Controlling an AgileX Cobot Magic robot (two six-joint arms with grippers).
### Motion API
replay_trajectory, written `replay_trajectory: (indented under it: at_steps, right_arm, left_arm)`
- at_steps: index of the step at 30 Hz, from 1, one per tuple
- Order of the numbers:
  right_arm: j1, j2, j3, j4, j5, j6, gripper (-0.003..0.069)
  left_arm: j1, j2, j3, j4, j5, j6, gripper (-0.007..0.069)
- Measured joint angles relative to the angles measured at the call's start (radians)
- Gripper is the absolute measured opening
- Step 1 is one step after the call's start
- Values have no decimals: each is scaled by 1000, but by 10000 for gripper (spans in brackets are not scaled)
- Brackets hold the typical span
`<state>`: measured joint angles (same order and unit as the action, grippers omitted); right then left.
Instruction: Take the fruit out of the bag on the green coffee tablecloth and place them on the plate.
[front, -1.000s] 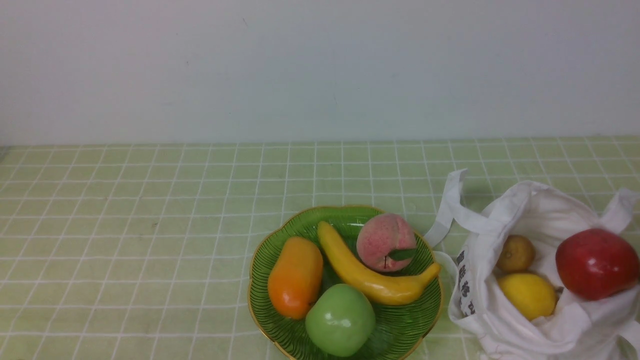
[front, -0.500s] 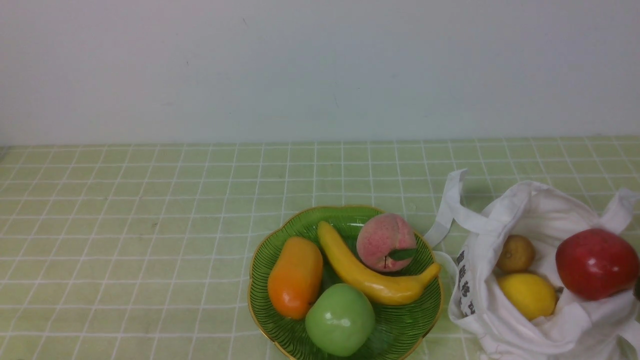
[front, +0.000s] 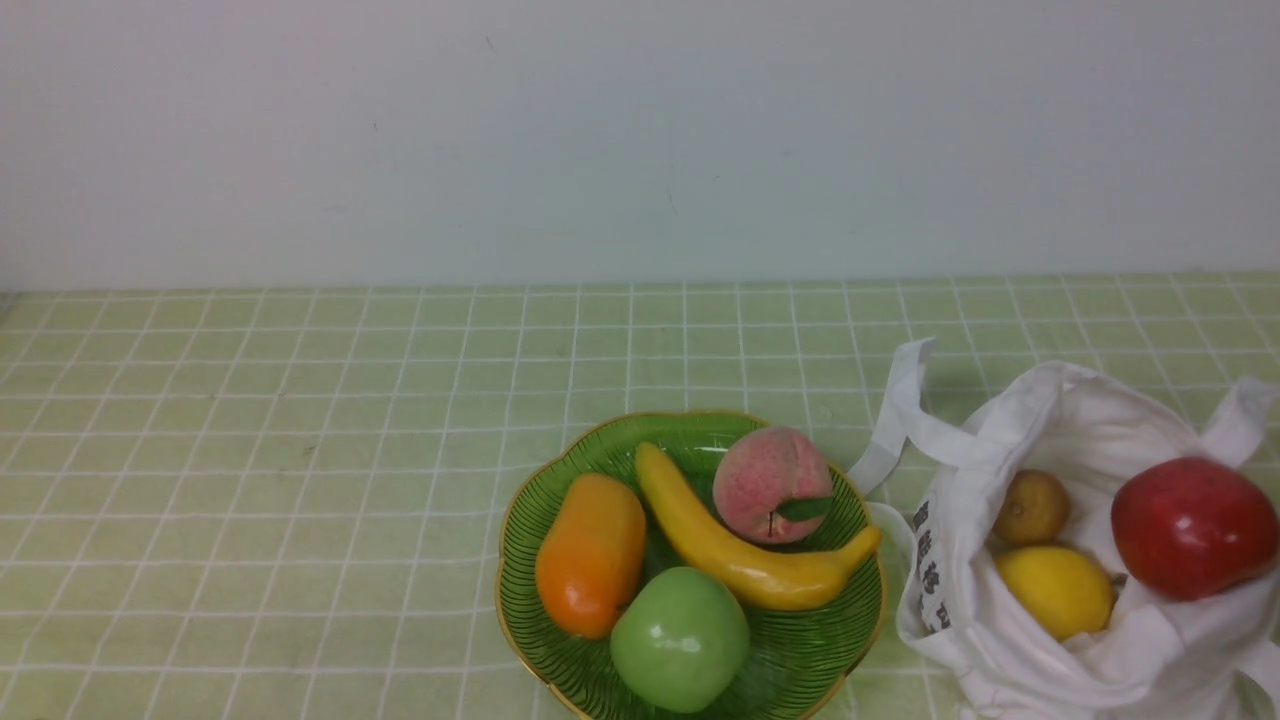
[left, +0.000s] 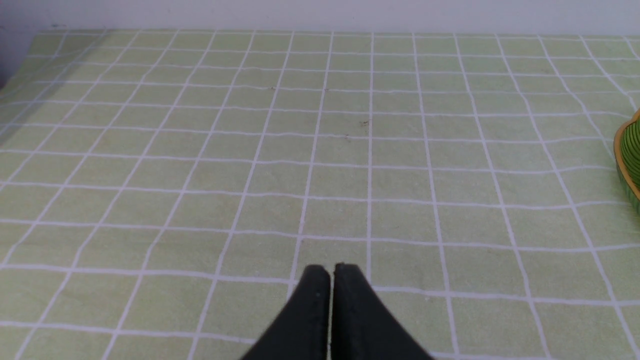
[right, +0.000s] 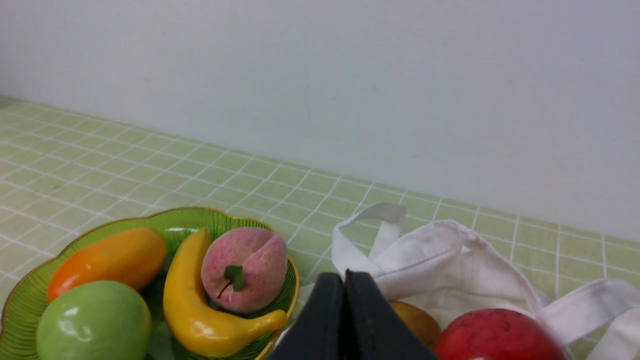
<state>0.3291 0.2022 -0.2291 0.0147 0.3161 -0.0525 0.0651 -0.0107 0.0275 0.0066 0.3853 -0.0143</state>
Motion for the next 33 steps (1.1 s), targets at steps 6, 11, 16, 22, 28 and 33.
replay_trajectory:
  at_steps: [6, 11, 16, 22, 28, 33]
  right_arm:
    - [-96, -117, 129, 34, -88, 31, -15]
    - [-138, -197, 241, 54, -112, 68, -15]
    - [-142, -210, 257, 60, -77, 71, -15]
    - [-142, -210, 258, 61, 31, 71, -15]
    - [-142, -210, 256, 60, 41, 64, -15]
    - [-142, -210, 256, 60, 42, 18, -15]
  left_arm:
    - [0, 0, 0, 0, 0, 0, -8]
    - [0, 0, 0, 0, 0, 0, -8]
    - [0, 0, 0, 0, 0, 0, -8]
    - [0, 0, 0, 0, 0, 0, -8]
    - [0, 0, 0, 0, 0, 0, -8]
    - [0, 0, 0, 0, 0, 0, -8]
